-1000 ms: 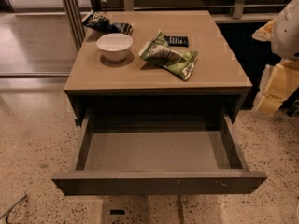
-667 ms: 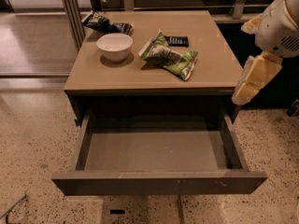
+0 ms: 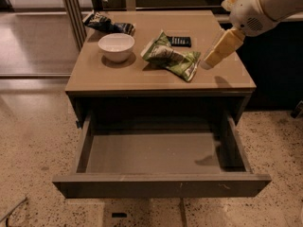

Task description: Place green jalapeno chip bag into top drawer

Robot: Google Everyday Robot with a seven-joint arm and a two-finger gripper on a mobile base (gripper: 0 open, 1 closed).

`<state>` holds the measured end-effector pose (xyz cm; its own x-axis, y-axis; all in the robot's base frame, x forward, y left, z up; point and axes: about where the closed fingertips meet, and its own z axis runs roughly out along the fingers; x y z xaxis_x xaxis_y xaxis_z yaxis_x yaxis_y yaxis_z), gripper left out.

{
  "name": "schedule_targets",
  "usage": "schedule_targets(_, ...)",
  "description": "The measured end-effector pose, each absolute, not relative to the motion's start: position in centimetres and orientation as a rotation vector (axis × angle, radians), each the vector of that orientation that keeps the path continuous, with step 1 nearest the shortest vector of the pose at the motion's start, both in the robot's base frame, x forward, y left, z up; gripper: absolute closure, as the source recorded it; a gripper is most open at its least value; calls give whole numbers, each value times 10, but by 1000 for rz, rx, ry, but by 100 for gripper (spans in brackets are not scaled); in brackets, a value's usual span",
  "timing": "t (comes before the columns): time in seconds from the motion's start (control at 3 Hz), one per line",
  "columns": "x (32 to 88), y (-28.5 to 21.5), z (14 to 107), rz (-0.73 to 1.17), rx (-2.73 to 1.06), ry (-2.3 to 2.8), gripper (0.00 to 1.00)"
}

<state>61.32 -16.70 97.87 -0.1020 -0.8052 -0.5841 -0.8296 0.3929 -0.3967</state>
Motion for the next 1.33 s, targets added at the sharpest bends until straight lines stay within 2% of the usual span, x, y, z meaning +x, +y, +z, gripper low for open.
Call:
schedule_targets(0.67, 676, -128, 951, 287, -1272, 1774, 0)
schedule_targets(1.33, 700, -105, 907, 359, -1285, 1766, 0)
